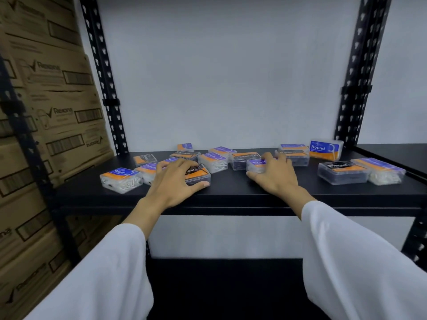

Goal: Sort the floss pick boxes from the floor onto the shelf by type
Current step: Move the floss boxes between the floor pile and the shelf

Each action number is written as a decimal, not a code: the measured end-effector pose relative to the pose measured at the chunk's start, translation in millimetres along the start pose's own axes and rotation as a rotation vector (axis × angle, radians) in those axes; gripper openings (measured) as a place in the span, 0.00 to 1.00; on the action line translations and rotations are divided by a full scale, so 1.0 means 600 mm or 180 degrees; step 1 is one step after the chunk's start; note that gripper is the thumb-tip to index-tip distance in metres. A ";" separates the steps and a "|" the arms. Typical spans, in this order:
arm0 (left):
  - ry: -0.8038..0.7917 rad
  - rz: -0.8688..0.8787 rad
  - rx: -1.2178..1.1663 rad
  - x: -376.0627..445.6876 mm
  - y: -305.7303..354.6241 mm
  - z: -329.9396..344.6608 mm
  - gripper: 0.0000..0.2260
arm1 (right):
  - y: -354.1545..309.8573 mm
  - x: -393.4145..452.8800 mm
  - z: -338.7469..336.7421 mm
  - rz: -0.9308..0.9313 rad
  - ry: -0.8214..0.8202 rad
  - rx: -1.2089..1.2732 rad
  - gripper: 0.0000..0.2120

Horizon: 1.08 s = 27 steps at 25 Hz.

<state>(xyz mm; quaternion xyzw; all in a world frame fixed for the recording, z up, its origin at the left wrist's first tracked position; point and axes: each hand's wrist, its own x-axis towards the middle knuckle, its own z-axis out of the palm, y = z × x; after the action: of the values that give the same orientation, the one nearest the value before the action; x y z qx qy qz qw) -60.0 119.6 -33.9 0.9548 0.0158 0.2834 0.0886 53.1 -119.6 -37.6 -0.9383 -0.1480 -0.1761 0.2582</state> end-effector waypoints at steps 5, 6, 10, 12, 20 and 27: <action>0.0305 -0.0068 -0.0729 -0.051 0.039 -0.013 0.28 | -0.011 -0.073 -0.034 -0.0408 0.0265 0.0311 0.28; 0.0340 -0.0080 -0.0796 -0.068 0.052 -0.014 0.27 | -0.011 -0.093 -0.039 -0.0459 0.0330 0.0392 0.27; 0.0465 -0.0129 -0.0990 -0.156 0.096 -0.003 0.25 | -0.001 -0.194 -0.040 -0.0722 0.0424 0.0639 0.27; 0.0346 -0.0119 -0.1021 -0.204 0.107 0.025 0.26 | 0.013 -0.248 -0.025 -0.0831 0.0522 0.0744 0.27; -0.0701 -0.0671 -0.1249 -0.390 0.083 0.248 0.26 | 0.134 -0.413 0.162 -0.0329 -0.0146 0.0919 0.26; -0.1779 -0.1200 -0.1393 -0.532 0.049 0.504 0.27 | 0.310 -0.527 0.396 0.0441 -0.1162 0.0624 0.28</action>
<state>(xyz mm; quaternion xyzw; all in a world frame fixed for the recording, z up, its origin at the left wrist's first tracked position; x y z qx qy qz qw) -164.0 16.7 -449.6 0.9340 0.1052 -0.0118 0.3411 -101.0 -204.1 -437.7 -0.9329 -0.1439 0.0301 0.3287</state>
